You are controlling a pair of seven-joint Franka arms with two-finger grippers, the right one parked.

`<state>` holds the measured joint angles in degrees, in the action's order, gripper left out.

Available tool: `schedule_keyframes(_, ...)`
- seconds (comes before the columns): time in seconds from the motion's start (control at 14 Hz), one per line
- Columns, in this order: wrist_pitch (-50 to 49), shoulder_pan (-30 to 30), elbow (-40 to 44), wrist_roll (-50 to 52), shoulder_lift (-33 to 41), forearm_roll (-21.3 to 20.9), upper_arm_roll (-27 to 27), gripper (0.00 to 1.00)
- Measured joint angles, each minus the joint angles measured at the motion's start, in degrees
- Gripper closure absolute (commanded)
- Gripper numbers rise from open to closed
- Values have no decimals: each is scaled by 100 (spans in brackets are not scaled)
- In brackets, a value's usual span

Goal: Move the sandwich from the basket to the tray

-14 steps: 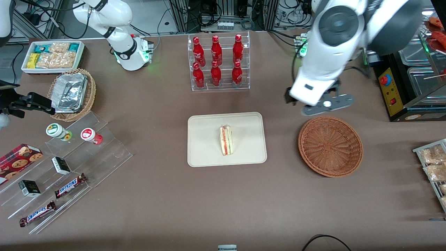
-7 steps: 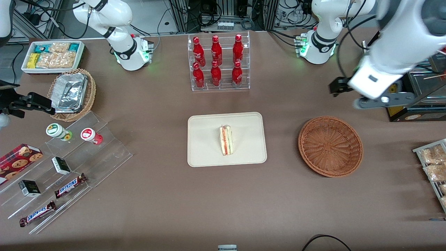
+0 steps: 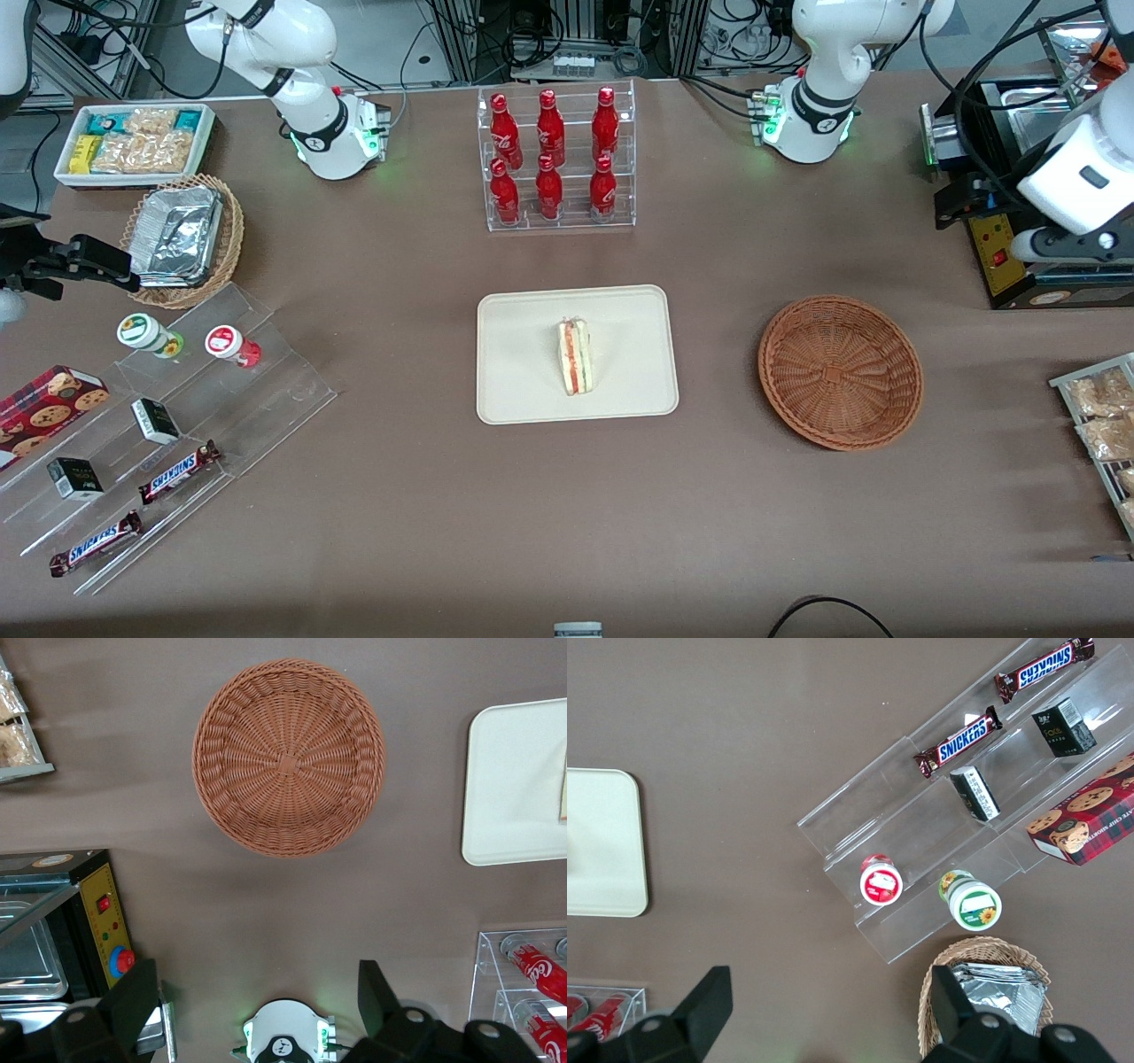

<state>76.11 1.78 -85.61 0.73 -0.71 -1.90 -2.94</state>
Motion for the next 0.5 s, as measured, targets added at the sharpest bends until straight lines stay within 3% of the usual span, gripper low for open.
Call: schedule_keyframes(0.5,431,1,-274,-263,245,2,127,0)
